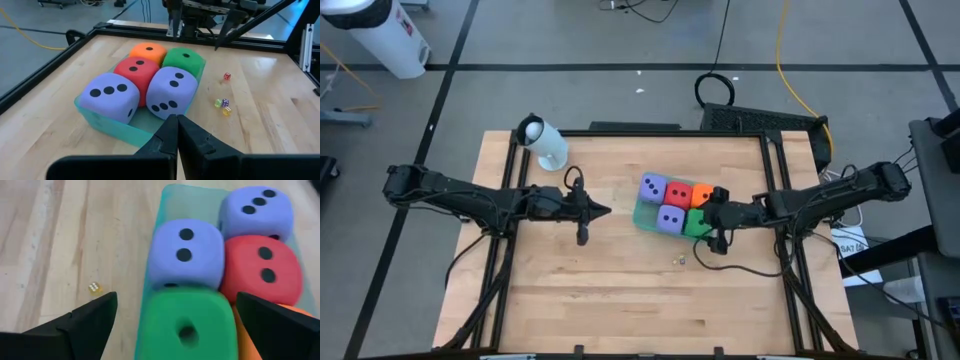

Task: Pick & Place Dice
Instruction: Adjust the green bin on the table

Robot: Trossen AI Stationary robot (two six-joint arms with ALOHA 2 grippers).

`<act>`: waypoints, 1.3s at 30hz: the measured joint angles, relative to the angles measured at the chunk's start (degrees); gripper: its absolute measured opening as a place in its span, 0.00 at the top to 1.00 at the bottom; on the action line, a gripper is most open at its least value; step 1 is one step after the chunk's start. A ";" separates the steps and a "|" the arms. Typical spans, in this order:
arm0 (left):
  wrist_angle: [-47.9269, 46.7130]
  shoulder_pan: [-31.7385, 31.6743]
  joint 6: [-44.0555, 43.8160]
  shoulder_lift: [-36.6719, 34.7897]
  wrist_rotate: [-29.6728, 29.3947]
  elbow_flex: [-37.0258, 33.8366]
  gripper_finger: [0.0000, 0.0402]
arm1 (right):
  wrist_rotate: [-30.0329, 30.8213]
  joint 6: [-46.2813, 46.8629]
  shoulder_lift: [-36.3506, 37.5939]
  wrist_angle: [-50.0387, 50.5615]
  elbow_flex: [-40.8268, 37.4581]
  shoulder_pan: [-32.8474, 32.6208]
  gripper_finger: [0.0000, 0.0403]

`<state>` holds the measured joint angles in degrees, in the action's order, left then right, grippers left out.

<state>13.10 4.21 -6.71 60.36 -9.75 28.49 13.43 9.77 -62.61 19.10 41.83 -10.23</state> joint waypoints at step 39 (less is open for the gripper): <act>3.76 -15.57 5.30 -0.33 16.52 0.00 0.99 | 2.69 31.88 -2.99 10.68 -0.01 -31.61 0.67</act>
<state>16.87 -11.36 -1.41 60.03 6.77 28.49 16.12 41.65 -65.60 29.78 41.82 -41.84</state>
